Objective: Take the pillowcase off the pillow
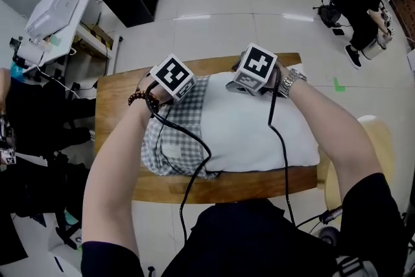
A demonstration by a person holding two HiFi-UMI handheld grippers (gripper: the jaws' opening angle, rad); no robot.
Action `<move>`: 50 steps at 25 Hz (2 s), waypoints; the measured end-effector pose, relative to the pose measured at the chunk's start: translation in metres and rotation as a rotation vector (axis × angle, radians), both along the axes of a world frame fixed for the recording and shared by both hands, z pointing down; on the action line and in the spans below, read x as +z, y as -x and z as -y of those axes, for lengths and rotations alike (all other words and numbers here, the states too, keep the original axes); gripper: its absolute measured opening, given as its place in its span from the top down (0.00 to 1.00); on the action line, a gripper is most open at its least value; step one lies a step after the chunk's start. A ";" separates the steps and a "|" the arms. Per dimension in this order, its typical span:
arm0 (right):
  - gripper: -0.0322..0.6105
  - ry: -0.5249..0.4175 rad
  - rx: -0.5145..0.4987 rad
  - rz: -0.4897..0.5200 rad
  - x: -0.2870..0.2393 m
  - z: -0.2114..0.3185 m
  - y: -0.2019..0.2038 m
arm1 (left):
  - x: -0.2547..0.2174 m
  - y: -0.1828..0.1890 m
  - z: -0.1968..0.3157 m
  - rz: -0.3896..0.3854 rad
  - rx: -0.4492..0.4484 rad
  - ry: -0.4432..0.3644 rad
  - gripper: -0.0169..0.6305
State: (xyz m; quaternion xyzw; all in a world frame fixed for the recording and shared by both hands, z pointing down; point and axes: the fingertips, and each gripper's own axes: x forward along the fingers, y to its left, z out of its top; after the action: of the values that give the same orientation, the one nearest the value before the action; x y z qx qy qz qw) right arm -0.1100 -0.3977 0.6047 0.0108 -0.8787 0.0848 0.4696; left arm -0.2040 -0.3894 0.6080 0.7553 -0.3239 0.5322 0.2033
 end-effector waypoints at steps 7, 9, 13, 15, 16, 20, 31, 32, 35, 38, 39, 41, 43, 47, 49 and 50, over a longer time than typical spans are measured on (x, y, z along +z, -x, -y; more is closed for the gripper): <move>0.62 0.184 0.024 -0.040 0.031 0.005 -0.002 | 0.033 0.001 0.010 -0.026 -0.003 0.150 0.89; 0.75 0.204 0.026 -0.047 0.031 0.005 -0.003 | 0.034 0.002 0.012 -0.018 0.005 0.161 0.94; 0.93 0.183 0.036 -0.044 0.014 0.010 -0.002 | 0.023 0.016 0.022 -0.005 -0.048 0.145 0.95; 0.93 0.168 0.054 -0.032 0.006 0.009 -0.006 | 0.019 0.021 0.020 -0.002 -0.083 0.139 0.96; 0.93 0.160 0.065 -0.025 0.003 0.008 -0.008 | 0.019 0.023 0.018 -0.001 -0.094 0.136 0.96; 0.94 0.119 0.095 0.001 -0.011 0.005 -0.017 | 0.016 0.031 0.013 0.002 -0.134 0.115 0.96; 0.94 0.027 0.125 0.007 -0.044 -0.014 -0.044 | -0.007 0.069 -0.008 0.071 -0.238 0.035 0.96; 0.94 0.024 0.129 0.009 -0.046 -0.015 -0.048 | -0.008 0.073 -0.011 0.072 -0.251 0.035 0.96; 0.94 0.011 0.144 0.005 -0.051 -0.014 -0.056 | -0.012 0.087 -0.016 0.089 -0.277 0.029 0.96; 0.94 0.009 0.160 0.003 -0.052 -0.015 -0.061 | -0.013 0.101 -0.022 0.091 -0.295 0.022 0.96; 0.94 0.009 0.163 0.004 -0.053 -0.015 -0.061 | -0.013 0.104 -0.023 0.090 -0.300 0.018 0.96; 0.94 0.004 0.167 0.000 -0.055 -0.014 -0.061 | -0.013 0.109 -0.023 0.094 -0.308 0.010 0.96; 0.94 0.004 0.174 -0.004 -0.055 -0.012 -0.063 | -0.013 0.114 -0.022 0.093 -0.324 0.003 0.96; 0.94 0.015 0.197 0.001 -0.050 -0.007 -0.071 | -0.015 0.125 -0.059 0.128 -0.421 0.137 0.96; 0.94 0.022 0.209 0.003 -0.048 -0.004 -0.075 | -0.016 0.128 -0.071 0.144 -0.452 0.184 0.96; 0.94 0.024 0.213 0.004 -0.046 -0.002 -0.077 | -0.013 0.129 -0.066 0.138 -0.446 0.161 0.96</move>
State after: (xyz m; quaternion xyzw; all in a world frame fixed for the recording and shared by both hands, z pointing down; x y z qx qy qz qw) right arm -0.0329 -0.3962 0.5583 0.0985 -0.8725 0.1450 0.4561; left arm -0.3333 -0.3239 0.5946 0.6082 -0.4523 0.5486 0.3528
